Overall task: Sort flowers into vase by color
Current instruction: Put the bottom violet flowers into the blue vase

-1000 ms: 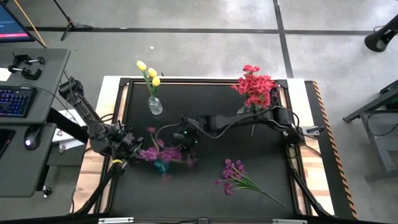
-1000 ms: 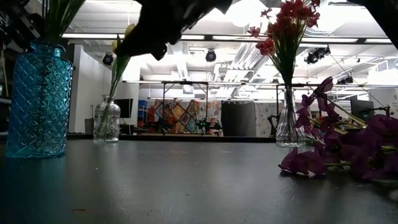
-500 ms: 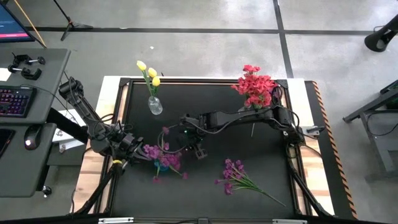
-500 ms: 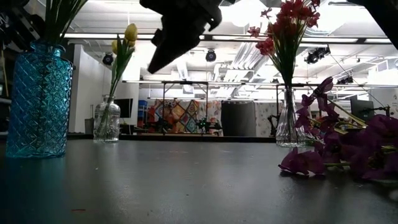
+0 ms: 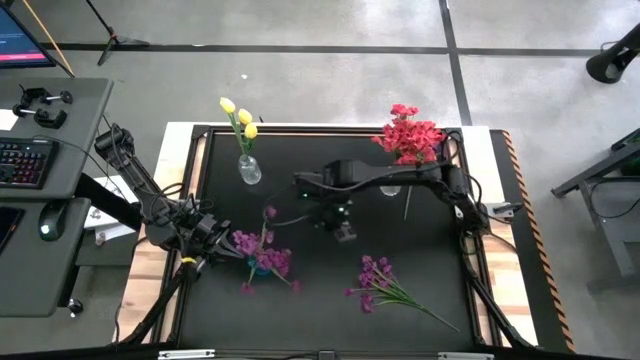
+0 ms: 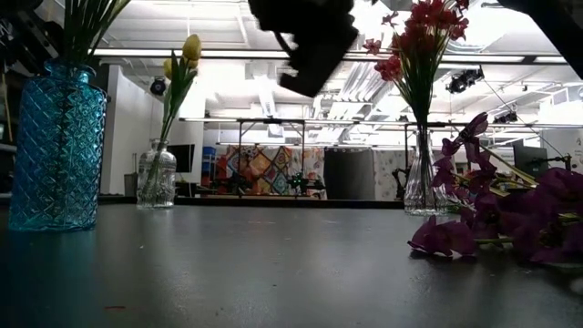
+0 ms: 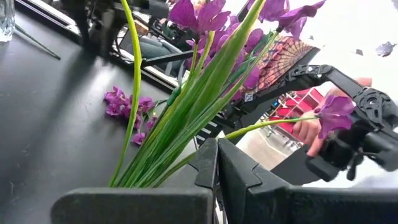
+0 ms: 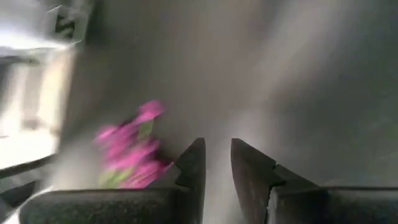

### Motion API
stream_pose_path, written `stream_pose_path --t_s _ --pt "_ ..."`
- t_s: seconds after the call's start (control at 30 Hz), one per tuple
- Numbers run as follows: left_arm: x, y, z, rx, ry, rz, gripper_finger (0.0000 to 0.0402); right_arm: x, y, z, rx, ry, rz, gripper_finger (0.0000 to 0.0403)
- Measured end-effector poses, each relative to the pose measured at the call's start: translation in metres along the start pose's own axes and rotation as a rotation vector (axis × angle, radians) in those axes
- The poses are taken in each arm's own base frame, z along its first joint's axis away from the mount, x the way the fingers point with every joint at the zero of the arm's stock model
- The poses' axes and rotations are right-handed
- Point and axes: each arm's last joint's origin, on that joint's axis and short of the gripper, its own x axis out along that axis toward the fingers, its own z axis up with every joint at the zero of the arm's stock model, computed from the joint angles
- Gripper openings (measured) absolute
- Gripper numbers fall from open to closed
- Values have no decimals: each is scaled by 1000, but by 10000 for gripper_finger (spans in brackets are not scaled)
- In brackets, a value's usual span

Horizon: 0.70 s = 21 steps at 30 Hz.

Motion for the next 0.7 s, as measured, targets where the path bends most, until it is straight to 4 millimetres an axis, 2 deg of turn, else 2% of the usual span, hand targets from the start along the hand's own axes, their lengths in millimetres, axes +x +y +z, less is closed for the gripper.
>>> stream_pose_path --t_s 0.1,0.17,0.33,0.57,0.7 --pt "0 0 0 2 1 0 0 6 15 -16 74 105 132 65" --pt "0 1 -1 7 6 4 0 10 34 -26 88 169 177 65" --pt "0 2 -2 20 20 15 0 31 80 -60 172 251 188 65" --pt "0 2 -3 20 22 18 0 63 153 -122 426 128 197 71" --pt "0 3 -2 14 7 36 0 77 184 -146 620 17 205 107"
